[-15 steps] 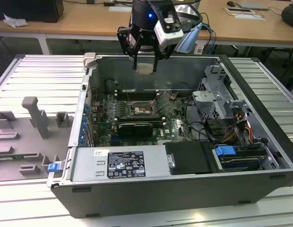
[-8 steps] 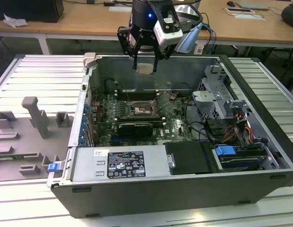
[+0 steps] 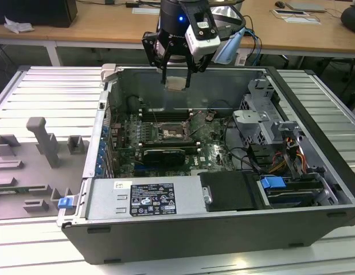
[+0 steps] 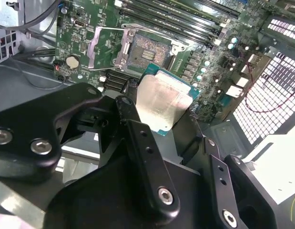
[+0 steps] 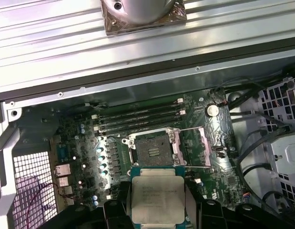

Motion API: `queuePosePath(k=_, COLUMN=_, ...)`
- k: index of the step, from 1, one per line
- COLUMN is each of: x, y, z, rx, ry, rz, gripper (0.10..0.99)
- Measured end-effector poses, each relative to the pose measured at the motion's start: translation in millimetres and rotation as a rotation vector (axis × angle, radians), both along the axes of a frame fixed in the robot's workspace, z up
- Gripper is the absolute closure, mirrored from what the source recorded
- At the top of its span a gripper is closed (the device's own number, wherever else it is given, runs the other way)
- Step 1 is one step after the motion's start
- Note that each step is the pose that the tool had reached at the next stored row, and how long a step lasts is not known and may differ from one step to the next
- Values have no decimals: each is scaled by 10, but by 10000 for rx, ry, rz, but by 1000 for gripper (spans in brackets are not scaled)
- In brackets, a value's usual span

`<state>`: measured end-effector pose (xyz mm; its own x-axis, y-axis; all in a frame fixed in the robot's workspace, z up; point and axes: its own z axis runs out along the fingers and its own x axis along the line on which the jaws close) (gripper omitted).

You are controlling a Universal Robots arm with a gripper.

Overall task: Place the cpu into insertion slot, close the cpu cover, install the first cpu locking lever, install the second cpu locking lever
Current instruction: 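Place the cpu into insertion slot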

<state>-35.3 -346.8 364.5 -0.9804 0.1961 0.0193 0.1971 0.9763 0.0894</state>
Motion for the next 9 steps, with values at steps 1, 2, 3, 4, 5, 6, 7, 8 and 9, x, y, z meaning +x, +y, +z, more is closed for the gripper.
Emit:
queuePosePath(k=1, x=0, y=0, z=0, rx=-1, ry=0, rz=-54, gripper=545)
queuePosePath(k=2, x=0, y=0, z=0, rx=0, ry=0, rz=-117, gripper=545)
queuePosePath(k=3, x=0, y=0, z=0, rx=-1, ry=0, rz=-170, gripper=545)
queuePosePath(k=4, x=0, y=0, z=0, rx=-1, ry=0, rz=-220, gripper=545)
queuePosePath(k=5, x=0, y=0, z=0, rx=0, ry=0, rz=-262, gripper=545)
queuePosePath(k=6, x=0, y=0, z=0, rx=-1, ry=0, rz=-291, gripper=545)
queuePosePath(k=7, x=0, y=0, z=0, rx=0, ry=0, rz=-317, gripper=545)
queuePosePath(k=8, x=0, y=0, z=0, rx=0, ry=0, rz=-347, gripper=545)
queuePosePath(k=9, x=0, y=0, z=0, rx=0, ry=0, rz=-372, gripper=545)
